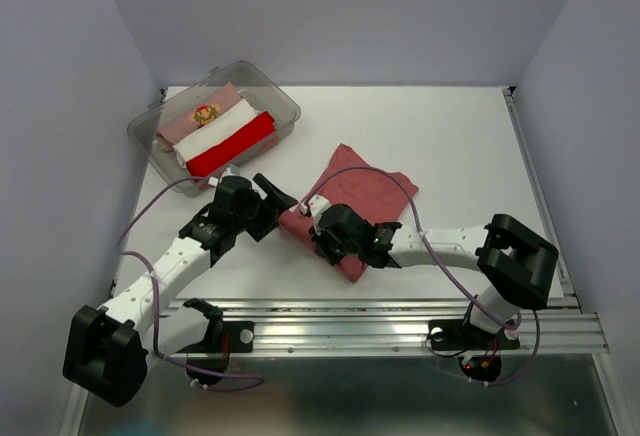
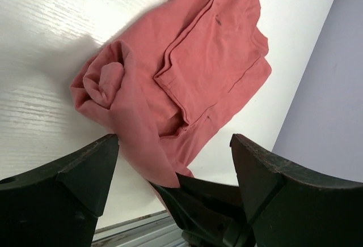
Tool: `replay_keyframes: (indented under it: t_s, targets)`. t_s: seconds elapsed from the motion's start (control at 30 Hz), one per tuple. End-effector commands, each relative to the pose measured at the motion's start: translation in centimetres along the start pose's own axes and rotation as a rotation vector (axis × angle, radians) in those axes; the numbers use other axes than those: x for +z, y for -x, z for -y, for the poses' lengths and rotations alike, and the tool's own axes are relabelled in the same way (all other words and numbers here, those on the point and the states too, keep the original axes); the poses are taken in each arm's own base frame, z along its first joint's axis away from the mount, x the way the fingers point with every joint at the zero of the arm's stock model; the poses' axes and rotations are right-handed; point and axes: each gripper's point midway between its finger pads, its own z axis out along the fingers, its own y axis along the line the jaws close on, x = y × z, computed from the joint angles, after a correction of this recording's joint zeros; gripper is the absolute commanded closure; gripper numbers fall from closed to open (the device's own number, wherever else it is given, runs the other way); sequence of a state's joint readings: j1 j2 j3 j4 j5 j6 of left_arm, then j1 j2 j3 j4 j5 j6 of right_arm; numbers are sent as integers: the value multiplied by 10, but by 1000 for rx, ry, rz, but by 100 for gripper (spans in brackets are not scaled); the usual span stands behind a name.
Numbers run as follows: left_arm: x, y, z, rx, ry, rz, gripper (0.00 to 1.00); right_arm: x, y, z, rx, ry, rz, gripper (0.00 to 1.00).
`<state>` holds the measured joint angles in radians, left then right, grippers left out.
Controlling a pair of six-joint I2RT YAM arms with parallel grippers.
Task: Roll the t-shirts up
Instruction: Roll the T-shirt to the center of the board.
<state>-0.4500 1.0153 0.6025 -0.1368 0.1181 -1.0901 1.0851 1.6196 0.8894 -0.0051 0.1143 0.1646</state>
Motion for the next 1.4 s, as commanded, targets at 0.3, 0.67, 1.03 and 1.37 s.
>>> replay_keyframes:
  t_s: [0.3, 0.67, 1.03, 1.37]
  targets:
    - [-23, 16, -5, 27, 18, 95, 10, -10, 32, -14, 272, 387, -31, 99]
    - [-16, 3, -23, 119, 54, 35, 49, -15, 30, -6, 410, 632, -113, 99]
    - [9, -9, -27, 187, 63, -52, 100, -16, 25, 15, 525, 703, -149, 99]
    - [27, -10, -8, 205, 6, -79, 100, -7, 18, 27, 583, 676, -170, 99]
